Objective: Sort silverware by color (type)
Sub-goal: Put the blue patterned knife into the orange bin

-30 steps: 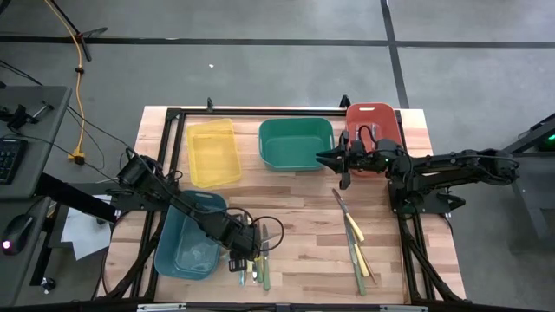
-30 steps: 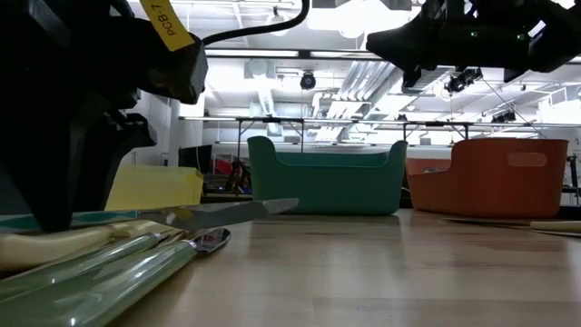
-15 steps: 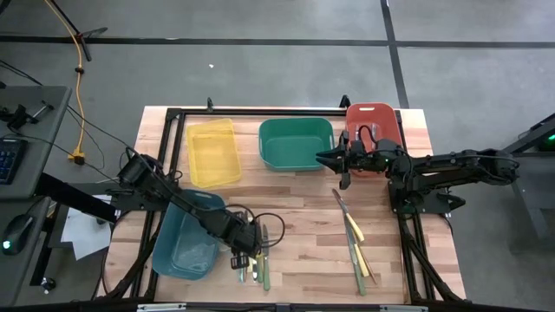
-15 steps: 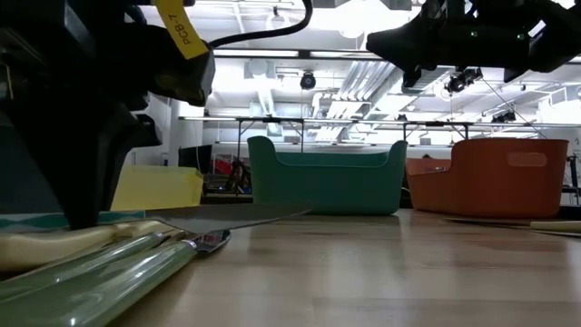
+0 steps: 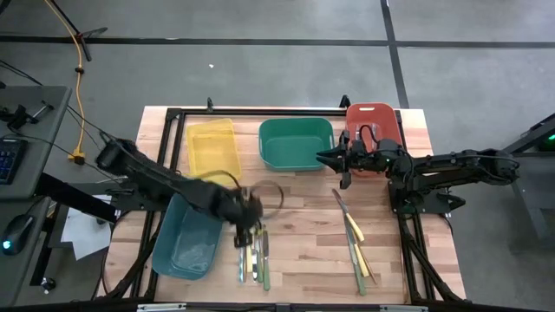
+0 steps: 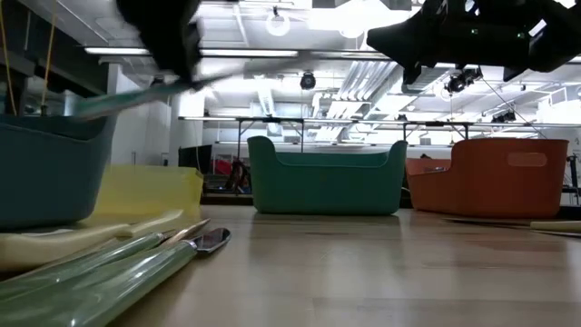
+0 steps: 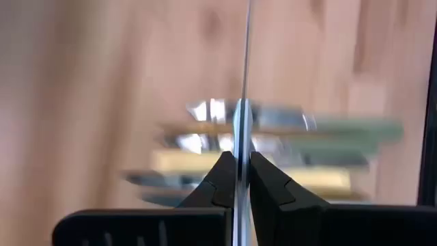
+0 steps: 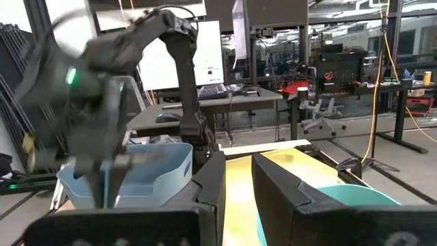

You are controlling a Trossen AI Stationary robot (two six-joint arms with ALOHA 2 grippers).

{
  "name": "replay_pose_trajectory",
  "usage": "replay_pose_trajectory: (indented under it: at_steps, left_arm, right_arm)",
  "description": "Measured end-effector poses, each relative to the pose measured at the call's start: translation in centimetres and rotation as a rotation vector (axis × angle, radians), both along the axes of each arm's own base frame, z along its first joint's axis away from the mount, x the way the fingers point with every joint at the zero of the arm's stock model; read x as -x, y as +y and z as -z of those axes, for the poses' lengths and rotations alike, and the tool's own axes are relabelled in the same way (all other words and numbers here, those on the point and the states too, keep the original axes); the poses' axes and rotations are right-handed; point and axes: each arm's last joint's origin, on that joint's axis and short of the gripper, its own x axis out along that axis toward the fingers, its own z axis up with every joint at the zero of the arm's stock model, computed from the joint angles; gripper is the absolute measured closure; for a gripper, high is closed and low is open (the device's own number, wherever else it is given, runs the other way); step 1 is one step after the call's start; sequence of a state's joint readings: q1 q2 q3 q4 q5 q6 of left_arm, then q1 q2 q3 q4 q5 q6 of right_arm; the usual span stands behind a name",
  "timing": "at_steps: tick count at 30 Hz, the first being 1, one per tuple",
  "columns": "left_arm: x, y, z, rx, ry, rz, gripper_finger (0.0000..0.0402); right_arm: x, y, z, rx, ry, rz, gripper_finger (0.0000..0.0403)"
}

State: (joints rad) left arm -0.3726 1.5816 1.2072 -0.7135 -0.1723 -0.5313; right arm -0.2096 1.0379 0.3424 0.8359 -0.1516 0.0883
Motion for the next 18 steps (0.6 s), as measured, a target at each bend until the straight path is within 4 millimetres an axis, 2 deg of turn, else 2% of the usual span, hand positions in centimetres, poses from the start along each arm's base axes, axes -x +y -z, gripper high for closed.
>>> replay_pose_trajectory:
  at_steps: [5, 10, 12, 13, 18]
  left_arm:
    - [1.9, 2.8, -5.7, -0.281, -0.304, -0.118, 0.0396]
    - [2.3, 4.3, -9.0, -0.454, -0.505, -0.129, 0.0396]
    - [1.7, 5.0, -8.9, -0.474, -0.581, -0.1, 0.0397]
    - [1.4, 5.5, -8.2, -0.468, -0.612, -0.083, 0.0397]
    - [0.6, 9.5, -3.1, -0.293, -0.787, -0.022, 0.0397]
  right_arm:
    - [0.0, 0.0, 0.1, -0.009, 0.008, -0.001, 0.0345]
    - [0.0, 0.0, 0.0, -0.009, 0.003, -0.002, 0.0345]
    - [0.0, 0.0, 0.0, -0.008, -0.001, -0.002, 0.0345]
    - [0.0, 0.0, 0.0, -0.008, -0.001, -0.002, 0.0345]
    - [0.0, 0.0, 0.1, -0.009, 0.009, -0.008, 0.0345]
